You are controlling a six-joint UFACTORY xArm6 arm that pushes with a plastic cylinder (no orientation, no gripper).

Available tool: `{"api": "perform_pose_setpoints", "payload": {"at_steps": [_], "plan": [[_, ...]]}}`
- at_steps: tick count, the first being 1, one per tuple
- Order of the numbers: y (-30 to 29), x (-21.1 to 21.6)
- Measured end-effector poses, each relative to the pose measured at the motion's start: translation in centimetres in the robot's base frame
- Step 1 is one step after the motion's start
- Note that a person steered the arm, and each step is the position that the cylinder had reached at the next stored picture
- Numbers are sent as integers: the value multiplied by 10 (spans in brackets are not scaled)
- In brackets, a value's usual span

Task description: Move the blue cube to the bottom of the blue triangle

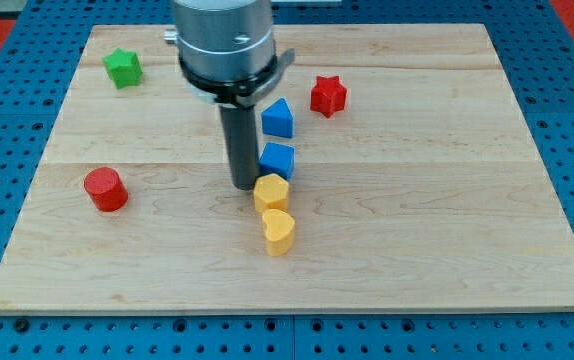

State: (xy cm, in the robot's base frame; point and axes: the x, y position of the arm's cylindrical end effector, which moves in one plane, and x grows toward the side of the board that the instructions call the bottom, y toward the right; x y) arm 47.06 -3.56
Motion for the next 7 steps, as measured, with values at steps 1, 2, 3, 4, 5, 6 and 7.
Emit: {"api": "perform_pose_setpoints", "payload": {"at_steps": [1, 2, 3, 4, 5, 6, 7], "plan": [[25, 0], [28, 2], [44, 2], [46, 2], [91, 2], [121, -4], [110, -15]]}}
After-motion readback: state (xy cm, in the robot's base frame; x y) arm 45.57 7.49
